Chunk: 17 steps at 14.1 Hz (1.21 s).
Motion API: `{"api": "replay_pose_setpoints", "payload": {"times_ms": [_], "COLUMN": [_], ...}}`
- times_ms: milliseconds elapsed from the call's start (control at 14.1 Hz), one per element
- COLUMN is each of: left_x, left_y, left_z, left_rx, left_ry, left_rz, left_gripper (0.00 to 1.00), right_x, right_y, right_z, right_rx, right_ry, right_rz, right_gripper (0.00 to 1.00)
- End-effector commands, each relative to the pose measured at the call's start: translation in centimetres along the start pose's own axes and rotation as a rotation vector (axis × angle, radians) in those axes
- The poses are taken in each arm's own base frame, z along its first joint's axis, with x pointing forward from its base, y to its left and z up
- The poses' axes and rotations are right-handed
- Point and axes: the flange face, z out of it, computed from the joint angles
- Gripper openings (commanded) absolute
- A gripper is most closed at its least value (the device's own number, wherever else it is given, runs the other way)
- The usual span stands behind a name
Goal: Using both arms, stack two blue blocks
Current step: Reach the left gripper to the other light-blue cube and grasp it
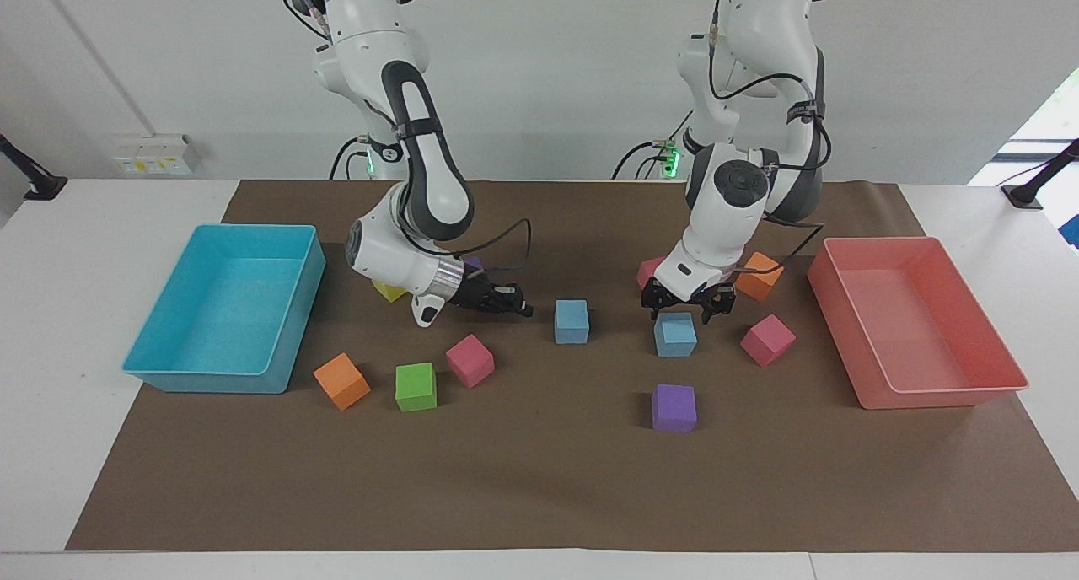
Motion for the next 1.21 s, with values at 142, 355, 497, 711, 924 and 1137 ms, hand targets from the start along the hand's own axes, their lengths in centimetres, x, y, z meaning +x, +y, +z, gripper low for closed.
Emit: {"api": "replay_pose_setpoints", "payload": {"times_ms": [142, 355, 497, 711, 924, 1137], "left_x": [0.5, 0.1, -0.1, -0.2, -0.4, -0.5], "left_y": [-0.2, -0.2, -0.2, -0.1, -0.1, -0.1], "left_z": [2.5, 3.9, 4.5, 5.2, 5.4, 5.4], "left_rx": [0.004, 0.010, 0.013, 0.016, 0.016, 0.016], "left_ry": [0.029, 0.007, -0.005, -0.014, -0.017, -0.018], "left_rz": [-0.024, -0.023, -0.023, -0.049, -0.062, -0.067], "left_gripper": [1.00, 1.00, 1.00, 1.00, 1.00, 0.98], "right_x": [-0.3, -0.3, -0.3, -0.3, -0.3, -0.9], "right_y": [0.2, 0.1, 0.0, 0.1, 0.1, 0.3], "right_z": [0.0, -0.1, 0.0, 0.0, 0.0, 0.5], "right_rx": [0.015, 0.016, 0.015, 0.014, 0.014, 0.003], "right_ry": [0.020, 0.021, 0.021, 0.021, 0.021, 0.018], "right_rz": [-0.012, -0.013, -0.012, -0.009, -0.008, -0.008], "right_gripper": [0.00, 0.00, 0.00, 0.00, 0.00, 0.00]}}
